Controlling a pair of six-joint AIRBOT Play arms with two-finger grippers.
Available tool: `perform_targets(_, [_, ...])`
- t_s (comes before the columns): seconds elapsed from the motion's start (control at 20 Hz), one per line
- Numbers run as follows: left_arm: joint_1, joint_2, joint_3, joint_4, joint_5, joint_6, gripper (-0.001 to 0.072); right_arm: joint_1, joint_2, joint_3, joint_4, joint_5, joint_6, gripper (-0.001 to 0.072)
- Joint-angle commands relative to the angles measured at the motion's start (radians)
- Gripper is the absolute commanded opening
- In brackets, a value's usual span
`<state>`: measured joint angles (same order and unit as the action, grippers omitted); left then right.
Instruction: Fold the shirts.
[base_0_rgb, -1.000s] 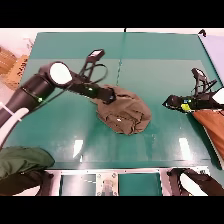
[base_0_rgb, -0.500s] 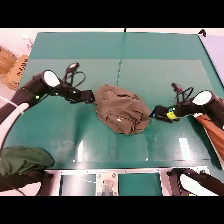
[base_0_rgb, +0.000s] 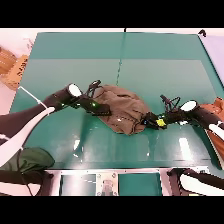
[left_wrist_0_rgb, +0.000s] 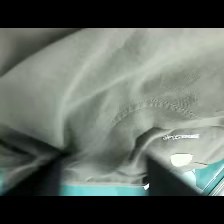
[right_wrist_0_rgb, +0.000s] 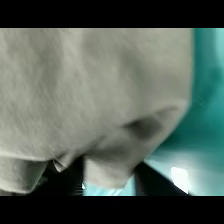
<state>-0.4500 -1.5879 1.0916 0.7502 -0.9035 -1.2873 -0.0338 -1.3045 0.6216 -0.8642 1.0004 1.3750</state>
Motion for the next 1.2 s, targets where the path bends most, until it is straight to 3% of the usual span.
perform_targets(0.0, [-0.015,-0.033,0.001,0.0,-0.016,0.016,0.0108,0.0,-0.033,-0.003,0.052,-0.019,-0.061,0.012])
perform_targets(0.05, [-0.005,-0.032,0.013,0.005,-0.023,0.033,0.003,0.0,-0.033,0.004,0.051,-0.02,-0.087,0.0017])
perform_targets(0.35, [0.127,0.09,0.169,0.011,-0.067,0.032,0.0027,-0.004,0.05,0.183,-0.072,0.032,-0.08,0.0016])
perform_targets(0.55, [0.215,0.293,0.323,0.008,-0.078,0.035,0.0028,-0.055,0.228,0.465,-0.083,0.089,-0.074,0.0016])
perform_targets(0.8, [0.224,0.494,0.603,0.005,-0.093,0.07,0.0027,-0.083,0.418,0.85,-0.093,0.108,-0.079,0.0016])
perform_targets(1.0, [0.224,0.537,0.796,0.01,-0.236,0.065,0.0028,-0.083,0.505,1.051,-0.15,0.109,-0.079,0.0017])
perform_targets(1.15, [0.224,0.537,0.825,0.024,-0.34,0.06,0.0028,-0.083,0.551,1.078,-0.208,0.109,-0.079,0.0017])
